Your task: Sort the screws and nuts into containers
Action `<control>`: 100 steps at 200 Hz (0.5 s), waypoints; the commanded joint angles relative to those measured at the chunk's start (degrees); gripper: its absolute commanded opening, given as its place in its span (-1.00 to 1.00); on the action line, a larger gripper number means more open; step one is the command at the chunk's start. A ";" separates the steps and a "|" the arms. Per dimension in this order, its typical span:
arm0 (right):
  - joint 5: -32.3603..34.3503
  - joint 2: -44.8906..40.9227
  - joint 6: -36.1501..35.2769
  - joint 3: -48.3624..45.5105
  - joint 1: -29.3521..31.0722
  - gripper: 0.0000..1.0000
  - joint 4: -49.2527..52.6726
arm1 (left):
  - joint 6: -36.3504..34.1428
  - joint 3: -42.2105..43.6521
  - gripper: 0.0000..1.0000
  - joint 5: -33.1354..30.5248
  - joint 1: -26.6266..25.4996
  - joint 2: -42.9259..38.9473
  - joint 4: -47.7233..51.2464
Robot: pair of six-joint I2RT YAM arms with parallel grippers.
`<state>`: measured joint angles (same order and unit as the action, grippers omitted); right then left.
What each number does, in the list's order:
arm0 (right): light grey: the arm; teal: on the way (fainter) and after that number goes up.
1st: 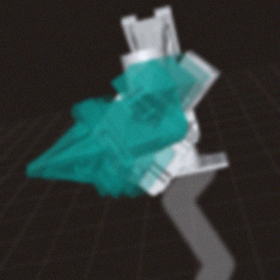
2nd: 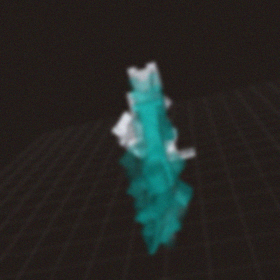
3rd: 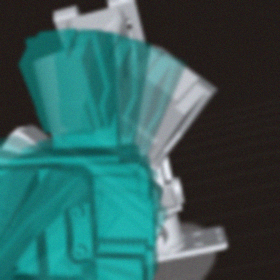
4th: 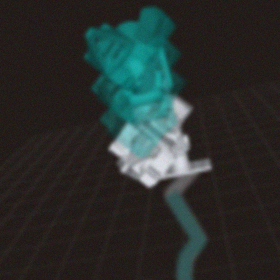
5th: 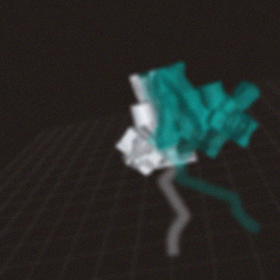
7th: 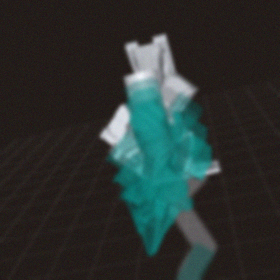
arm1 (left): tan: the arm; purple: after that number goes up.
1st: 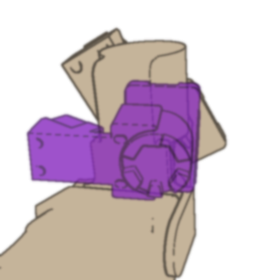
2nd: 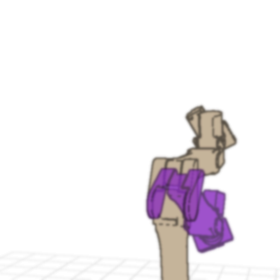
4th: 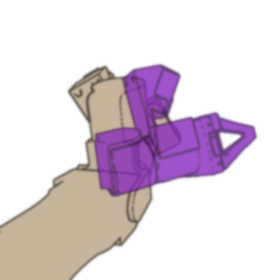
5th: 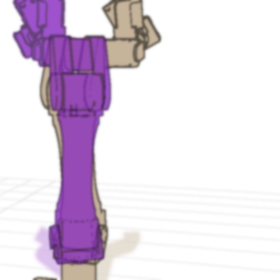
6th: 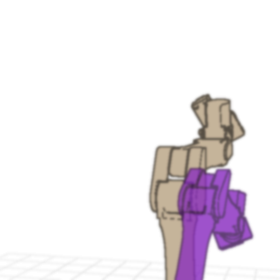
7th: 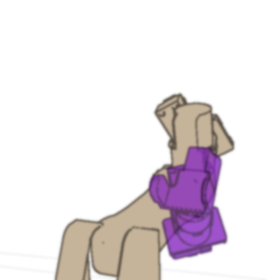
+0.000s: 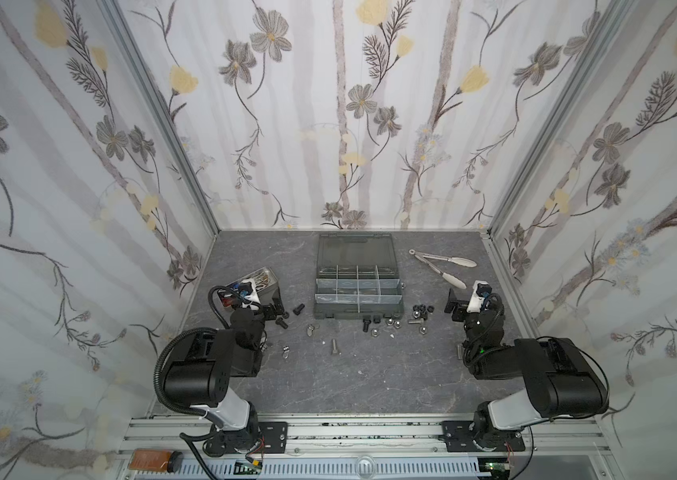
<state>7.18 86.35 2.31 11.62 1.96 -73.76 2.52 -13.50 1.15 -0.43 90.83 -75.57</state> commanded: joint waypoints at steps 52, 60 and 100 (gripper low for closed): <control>-0.59 0.13 -0.67 0.03 0.06 0.99 -0.86 | -0.80 -0.39 1.00 0.78 0.07 0.03 -0.75; -0.54 0.14 -0.71 0.07 0.02 0.99 -0.86 | -0.79 -0.39 1.00 0.84 0.16 0.03 -0.72; -1.26 0.14 -0.55 0.38 -0.24 0.99 -0.43 | -0.74 -0.43 1.00 1.31 0.43 0.04 -0.54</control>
<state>6.70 86.35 2.31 11.64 1.83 -73.71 2.52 -13.50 1.72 -0.05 90.83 -75.20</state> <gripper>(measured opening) 0.995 0.998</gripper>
